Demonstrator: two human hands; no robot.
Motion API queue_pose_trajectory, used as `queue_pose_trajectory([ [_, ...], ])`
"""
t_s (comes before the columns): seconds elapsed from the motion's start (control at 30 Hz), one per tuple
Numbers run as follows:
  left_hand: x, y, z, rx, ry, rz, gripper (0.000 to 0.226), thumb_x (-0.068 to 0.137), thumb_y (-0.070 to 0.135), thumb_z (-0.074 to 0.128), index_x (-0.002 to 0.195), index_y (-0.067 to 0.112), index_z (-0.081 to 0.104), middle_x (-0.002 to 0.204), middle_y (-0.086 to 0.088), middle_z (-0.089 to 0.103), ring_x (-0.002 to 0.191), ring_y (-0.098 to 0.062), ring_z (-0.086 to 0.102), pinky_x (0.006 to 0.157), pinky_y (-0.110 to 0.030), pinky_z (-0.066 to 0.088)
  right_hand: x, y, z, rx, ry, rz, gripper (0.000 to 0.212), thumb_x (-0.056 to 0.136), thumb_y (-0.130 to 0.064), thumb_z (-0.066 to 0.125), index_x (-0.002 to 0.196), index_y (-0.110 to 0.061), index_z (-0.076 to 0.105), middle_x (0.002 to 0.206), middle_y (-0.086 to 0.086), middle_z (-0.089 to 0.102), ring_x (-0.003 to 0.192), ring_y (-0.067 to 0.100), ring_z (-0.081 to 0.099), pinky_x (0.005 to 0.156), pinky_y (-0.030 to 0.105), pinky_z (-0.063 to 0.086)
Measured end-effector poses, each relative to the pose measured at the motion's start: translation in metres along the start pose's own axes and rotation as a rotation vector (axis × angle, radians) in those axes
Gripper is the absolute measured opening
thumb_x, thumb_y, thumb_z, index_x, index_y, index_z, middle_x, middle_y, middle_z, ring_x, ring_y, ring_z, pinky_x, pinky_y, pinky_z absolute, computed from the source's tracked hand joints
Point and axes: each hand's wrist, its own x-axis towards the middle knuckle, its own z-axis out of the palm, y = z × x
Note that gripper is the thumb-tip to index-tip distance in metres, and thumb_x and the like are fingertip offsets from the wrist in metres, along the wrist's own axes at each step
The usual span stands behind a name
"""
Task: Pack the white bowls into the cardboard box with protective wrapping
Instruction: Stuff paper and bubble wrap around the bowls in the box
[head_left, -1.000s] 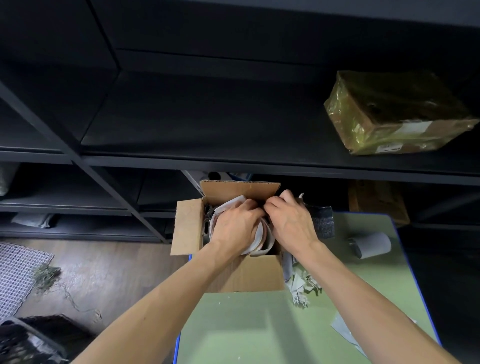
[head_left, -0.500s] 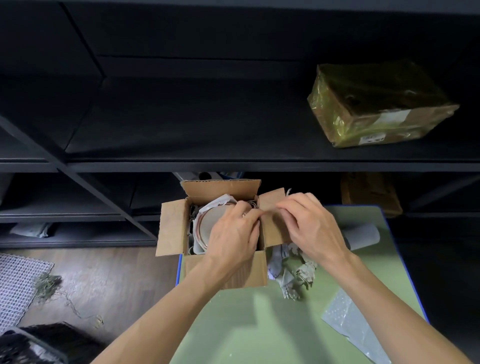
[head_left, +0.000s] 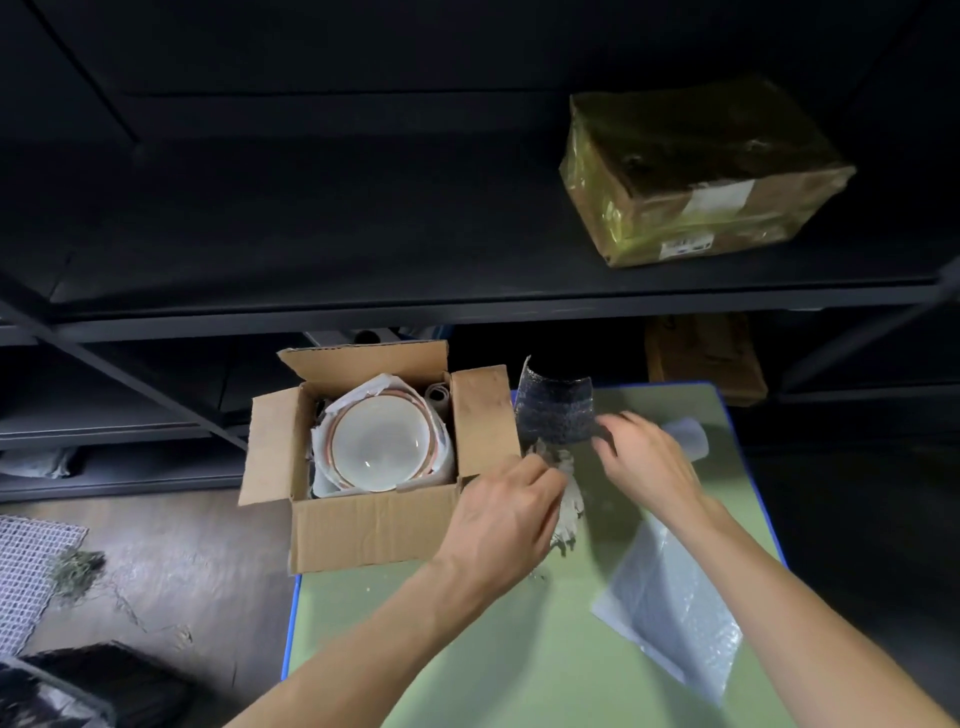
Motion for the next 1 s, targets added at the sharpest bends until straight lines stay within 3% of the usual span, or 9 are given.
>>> queue_pose_trajectory([
  [0.17,0.012,0.013,0.028,0.061,-0.081,-0.014,0.021,0.096,0.026,0.043,0.104,0.02,0.061,0.098,0.001,0.057,0.087,-0.023,0.053,0.073,-0.037,0.049,0.021,0.01,0.003,-0.041,-0.078,0.036,0.028,0.099,-0.03,0.051,0.109,-0.007,0.063,0.109,0.016,0.067,0.1,0.037,0.064,0.076,0.038,0.048],
  [0.33,0.02,0.012,0.038,0.121,-0.189,-0.155,0.041,0.092,0.024,0.051,0.133,0.022,0.05,0.119,-0.003,0.053,0.103,-0.027,0.052,0.075,-0.041,0.054,0.043,0.011,0.016,0.003,-0.171,0.135,0.045,0.103,-0.045,0.044,0.11,-0.001,0.054,0.11,0.021,0.064,0.107,0.036,0.061,0.083,0.038,0.045],
  [0.5,0.022,0.008,0.043,0.124,-0.188,-0.25,0.035,0.091,0.027,0.052,0.125,0.022,0.053,0.115,-0.005,0.053,0.104,-0.029,0.053,0.07,-0.043,0.057,0.05,0.01,0.027,0.164,-0.173,0.253,0.032,0.101,-0.033,0.05,0.114,-0.004,0.053,0.119,0.024,0.061,0.116,0.038,0.056,0.091,0.04,0.044],
  [0.67,0.024,0.01,0.048,0.106,-0.205,-0.259,0.039,0.095,0.029,0.049,0.132,0.02,0.047,0.124,-0.007,0.049,0.109,-0.029,0.051,0.08,-0.045,0.055,0.045,0.015,0.012,0.221,-0.07,0.282,0.023,0.096,-0.024,0.053,0.114,-0.01,0.057,0.113,0.02,0.067,0.106,0.039,0.063,0.081,0.039,0.048],
  [0.83,0.025,0.019,0.053,0.107,-0.197,-0.191,0.045,0.097,0.034,0.045,0.141,0.025,0.039,0.135,-0.004,0.043,0.111,-0.026,0.051,0.085,-0.04,0.053,0.019,0.038,-0.01,0.41,0.123,0.335,0.015,0.095,-0.021,0.058,0.107,-0.02,0.067,0.107,0.003,0.074,0.102,0.03,0.067,0.072,0.028,0.04],
  [0.9,0.028,0.025,0.05,0.089,-0.184,-0.17,0.044,0.097,0.033,0.045,0.14,0.024,0.039,0.134,-0.004,0.042,0.113,-0.027,0.05,0.085,-0.04,0.052,0.004,0.047,-0.019,0.509,0.171,0.328,0.015,0.094,-0.02,0.059,0.106,-0.022,0.068,0.107,-0.003,0.075,0.102,0.024,0.067,0.076,0.026,0.042],
  [1.0,0.031,0.034,0.04,0.087,-0.16,-0.105,0.044,0.097,0.039,0.036,0.14,0.025,0.038,0.131,-0.004,0.043,0.112,-0.026,0.049,0.082,-0.042,0.054,-0.016,0.058,-0.031,0.554,0.189,0.299,0.02,0.092,-0.017,0.057,0.104,-0.028,0.069,0.102,-0.007,0.074,0.1,0.019,0.067,0.087,0.034,0.051],
])
